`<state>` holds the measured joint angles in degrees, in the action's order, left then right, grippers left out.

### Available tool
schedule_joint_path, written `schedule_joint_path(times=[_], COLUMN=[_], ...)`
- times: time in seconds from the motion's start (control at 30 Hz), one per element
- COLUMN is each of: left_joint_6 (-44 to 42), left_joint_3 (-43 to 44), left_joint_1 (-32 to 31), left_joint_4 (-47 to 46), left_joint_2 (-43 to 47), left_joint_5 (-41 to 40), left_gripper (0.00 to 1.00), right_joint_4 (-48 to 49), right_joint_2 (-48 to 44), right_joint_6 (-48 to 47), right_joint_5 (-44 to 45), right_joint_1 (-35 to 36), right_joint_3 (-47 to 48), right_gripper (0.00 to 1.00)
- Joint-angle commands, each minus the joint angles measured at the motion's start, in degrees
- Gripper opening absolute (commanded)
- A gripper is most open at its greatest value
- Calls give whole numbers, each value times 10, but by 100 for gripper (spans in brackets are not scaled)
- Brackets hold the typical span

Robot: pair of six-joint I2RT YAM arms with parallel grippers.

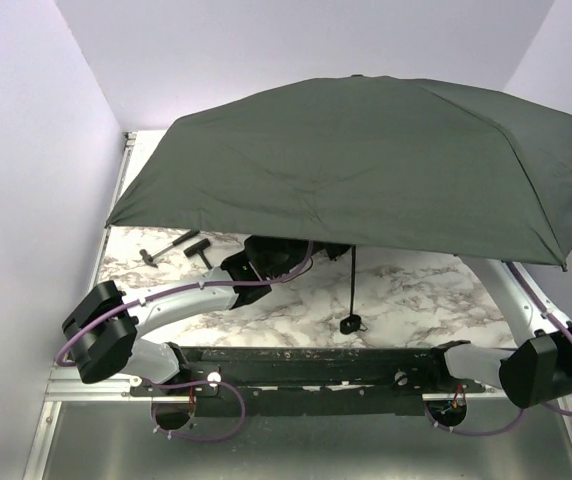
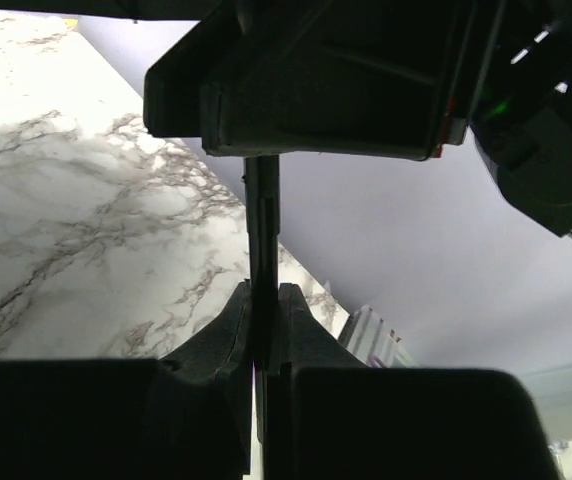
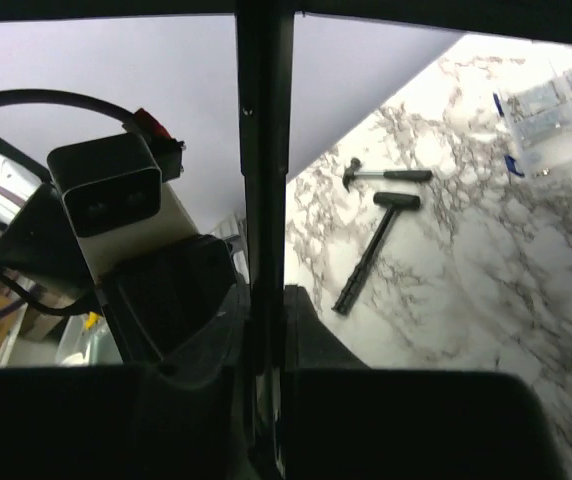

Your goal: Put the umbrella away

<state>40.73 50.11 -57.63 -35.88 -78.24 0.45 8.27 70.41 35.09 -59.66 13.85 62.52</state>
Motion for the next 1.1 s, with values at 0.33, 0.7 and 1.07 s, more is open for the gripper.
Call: schedule_joint_path(times=[0.33,0.7,1.07], left_joint_6=[31,40,67], left_joint_3=[-168,-58,58], left_joint_1=[0,58,58], left_joint_4=[-207,-202,-186], left_joint_2=[157,118,21], left_joint_5=[3,50,82], left_gripper=[84,94,75], right_joint_4=[48,131,80], right_joint_2=[-65,-75,-84], right_joint_6=[24,75,26], right_joint_5=[-124,-194,-197], right_joint_1=[3,10,12], right_joint_3=[2,-25,-30], right_gripper=[1,1,1])
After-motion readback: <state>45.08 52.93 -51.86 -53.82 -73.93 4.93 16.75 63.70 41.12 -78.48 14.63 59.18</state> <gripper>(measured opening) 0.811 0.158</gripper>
